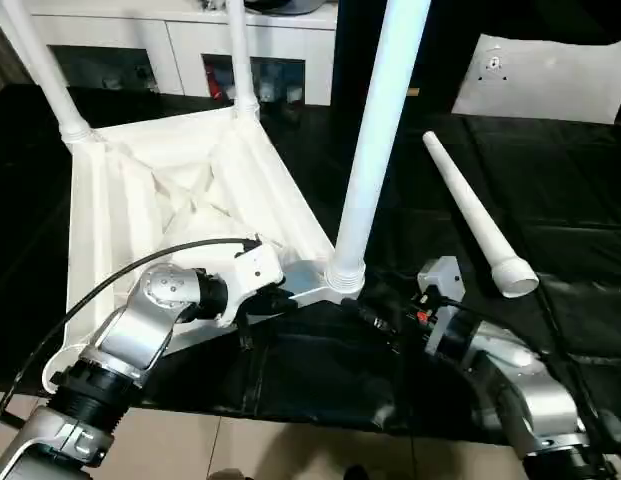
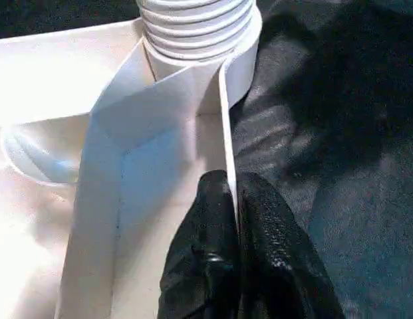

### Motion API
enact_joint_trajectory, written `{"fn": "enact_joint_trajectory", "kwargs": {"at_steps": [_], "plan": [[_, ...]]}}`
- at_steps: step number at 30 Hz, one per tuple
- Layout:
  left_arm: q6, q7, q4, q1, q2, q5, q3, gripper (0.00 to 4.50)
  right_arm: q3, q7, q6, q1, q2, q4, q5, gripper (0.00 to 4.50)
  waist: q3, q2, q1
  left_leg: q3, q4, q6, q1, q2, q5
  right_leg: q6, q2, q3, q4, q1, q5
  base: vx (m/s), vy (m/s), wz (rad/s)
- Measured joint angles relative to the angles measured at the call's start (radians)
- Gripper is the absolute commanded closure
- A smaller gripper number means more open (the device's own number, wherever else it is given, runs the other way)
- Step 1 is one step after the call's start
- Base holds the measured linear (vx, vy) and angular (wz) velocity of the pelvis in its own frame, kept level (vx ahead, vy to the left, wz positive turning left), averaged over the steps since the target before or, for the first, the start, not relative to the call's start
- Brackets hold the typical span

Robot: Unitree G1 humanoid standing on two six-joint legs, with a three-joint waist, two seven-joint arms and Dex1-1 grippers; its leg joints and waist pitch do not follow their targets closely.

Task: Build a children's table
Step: Rotate leg to tighten

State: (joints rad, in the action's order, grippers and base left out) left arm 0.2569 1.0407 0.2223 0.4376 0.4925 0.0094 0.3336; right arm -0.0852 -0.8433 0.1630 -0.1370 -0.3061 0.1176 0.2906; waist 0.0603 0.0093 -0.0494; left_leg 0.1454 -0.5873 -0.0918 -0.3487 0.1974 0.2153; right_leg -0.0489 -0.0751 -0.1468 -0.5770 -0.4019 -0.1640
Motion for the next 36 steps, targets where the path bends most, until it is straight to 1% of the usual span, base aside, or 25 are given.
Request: {"fn": "enact_joint_trajectory", "kwargs": {"at_steps": [2, 3, 6, 10, 11, 12, 15, 17, 22, 24, 26, 27, 29, 31, 33, 36], "plan": [[-0.01, 0.01, 0.006, 0.001, 0.004, -0.004, 0.002, 4.5, 0.0, -0.013, 0.0, 0.0, -0.011, 0.0, 0.0, 0.03, 0.0, 0.0, -0.005, 0.0, 0.0, 0.0, 0.0, 0.0, 0.0, 0.0, 0.0, 0.0, 0.0, 0.0, 0.0, 0.0, 0.0, 0.0], [-0.026, 0.023, 0.016, 0.006, 0.007, -0.005, 0.007, 4.5, -0.003, -0.03, 0.0, 0.0, -0.025, 0.0, -0.001, 0.03, 0.0, 0.0, -0.01, 0.0, 0.0, 0.0, 0.0, 0.0, 0.0, 0.0, 0.0, 0.0, 0.0, 0.0, 0.0, 0.0, 0.0, 0.0], [-0.06, 0.05, 0.034, 0.013, 0.016, -0.007, 0.013, 4.5, -0.014, -0.075, 0.001, -0.006, -0.07, -0.005, -0.001, 0.03, 0.0, 0.001, -0.017, 0.0, -0.001, 0.001, 0.0, 0.0, 0.0, 0.0, 0.0, 0.0, 0.0, 0.0, 0.0, 0.0, 0.0, 0.0], [-0.111, 0.118, 0.065, 0.028, 0.037, -0.013, 0.028, 4.5, -0.03, -0.162, 0.02, -0.041, -0.133, -0.023, 0.002, 0.03, 0.0, 0.001, -0.025, 0.0, -0.002, 0.005, 0.0, 0.0, -0.003, 0.0, 0.0, 0.0, -0.001, 0.0, 0.0, 0.0, 0.0, 0.0], [-0.118, 0.136, 0.068, 0.032, 0.042, -0.014, 0.034, 4.5, -0.037, -0.185, 0.028, -0.056, -0.149, -0.023, 0.002, 0.03, -0.001, 0.001, -0.029, 0.0, -0.002, 0.006, 0.0, 0.0, -0.003, 0.0, 0.0, 0.0, -0.001, 0.0, 0.0, 0.0, 0.0, 0.0], [-0.125, 0.154, 0.069, 0.035, 0.046, -0.014, 0.038, 4.5, -0.039, -0.204, 0.03, -0.069, -0.16, -0.024, 0.004, 0.03, -0.001, 0.001, -0.037, 0.0, -0.002, 0.006, 0.0, 0.001, -0.003, 0.0, 0.0, 0.0, -0.002, 0.001, 0.0, 0.0, 0.0, 0.0], [-0.152, 0.185, 0.07, 0.039, 0.049, -0.014, 0.054, 4.5, -0.05, -0.236, 0.03, -0.088, -0.162, -0.023, 0.008, 0.03, -0.001, 0.001, -0.05, 0.001, -0.003, 0.006, 0.0, 0.001, -0.004, 0.0, -0.001, -0.001, -0.002, 0.002, 0.0, 0.0, 0.0, 0.0], [-0.172, 0.208, 0.079, 0.047, 0.05, -0.013, 0.069, 4.5, -0.072, -0.269, 0.027, -0.113, -0.175, -0.003, 0.004, 0.03, -0.001, 0.001, -0.053, 0.001, -0.004, 0.006, 0.0, 0.001, -0.004, -0.001, -0.001, -0.001, -0.002, 0.002, 0.001, 0.0, 0.0, 0.0], [-0.212, 0.256, 0.093, 0.066, 0.049, -0.012, 0.095, 4.5, -0.101, -0.324, 0.018, -0.158, -0.182, 0.053, -0.018, 0.03, -0.001, 0.0, -0.062, 0.002, -0.005, 0.007, 0.001, 0.001, -0.004, -0.001, -0.001, -0.001, -0.003, 0.003, 0.001, 0.0, 0.0, 0.0], [-0.224, 0.273, 0.098, 0.073, 0.045, -0.011, 0.103, 4.5, -0.121, -0.338, 0.014, -0.172, -0.181, 0.066, -0.027, 0.03, -0.001, 0.001, -0.064, 0.002, -0.005, 0.007, 0.0, 0.002, -0.004, -0.001, -0.001, -0.001, -0.004, 0.003, 0.001, 0.0, 0.0, 0.0], [-0.235, 0.284, 0.098, 0.076, 0.045, -0.011, 0.111, 4.5, -0.124, -0.353, 0.003, -0.18, -0.181, 0.076, -0.028, 0.03, -0.001, 0.0, -0.064, 0.002, -0.005, 0.007, 0.0, 0.002, -0.004, -0.001, -0.001, -0.001, -0.004, 0.003, 0.001, 0.0, 0.0, 0.0], [-0.237, 0.288, 0.098, 0.079, 0.043, -0.011, 0.117, 4.5, -0.13, -0.366, -0.001, -0.184, -0.181, 0.085, -0.028, 0.19, -0.001, 0.0, -0.064, 0.003, -0.005, 0.007, 0.0, 0.002, -0.004, -0.001, -0.001, -0.001, -0.004, 0.003, 0.001, 0.0, 0.0, 0.0], [-0.242, 0.294, 0.1, 0.082, 0.041, -0.01, 0.122, 4.5, -0.148, -0.386, -0.005, -0.189, -0.181, 0.096, -0.029, 0.38, -0.001, 0.0, -0.063, 0.003, -0.006, 0.007, 0.0, 0.002, -0.004, -0.001, -0.001, -0.001, -0.004, 0.002, 0.001, 0.0, 0.0, 0.0], [-0.252, 0.302, 0.104, 0.086, 0.036, -0.007, 0.126, 4.5, -0.165, -0.41, -0.017, -0.197, -0.18, 0.113, -0.039, 0.41, -0.001, 0.0, -0.062, 0.003, -0.006, 0.007, 0.0, 0.002, -0.004, -0.001, -0.001, -0.001, -0.005, 0.002, 0.001, 0.0, 0.0, 0.0], [-0.261, 0.303, 0.109, 0.086, 0.035, -0.006, 0.126, 4.5, -0.171, -0.422, -0.021, -0.207, -0.181, 0.129, -0.049, 0.72, -0.001, 0.0, -0.062, 0.003, -0.007, 0.007, 0.0, 0.003, -0.004, -0.001, -0.001, -0.001, -0.006, 0.002, 0.001, 0.0, 0.0, 0.0], [-0.265, 0.303, 0.111, 0.087, 0.035, -0.004, 0.126, 4.5, -0.178, -0.438, -0.025, -0.209, -0.184, 0.13, -0.049, 0.84, -0.001, 0.0, -0.062, 0.003, -0.008, 0.007, 0.001, 0.003, -0.004, -0.001, -0.001, -0.001, -0.007, 0.002, 0.001, 0.0, 0.0, 0.0]]}}
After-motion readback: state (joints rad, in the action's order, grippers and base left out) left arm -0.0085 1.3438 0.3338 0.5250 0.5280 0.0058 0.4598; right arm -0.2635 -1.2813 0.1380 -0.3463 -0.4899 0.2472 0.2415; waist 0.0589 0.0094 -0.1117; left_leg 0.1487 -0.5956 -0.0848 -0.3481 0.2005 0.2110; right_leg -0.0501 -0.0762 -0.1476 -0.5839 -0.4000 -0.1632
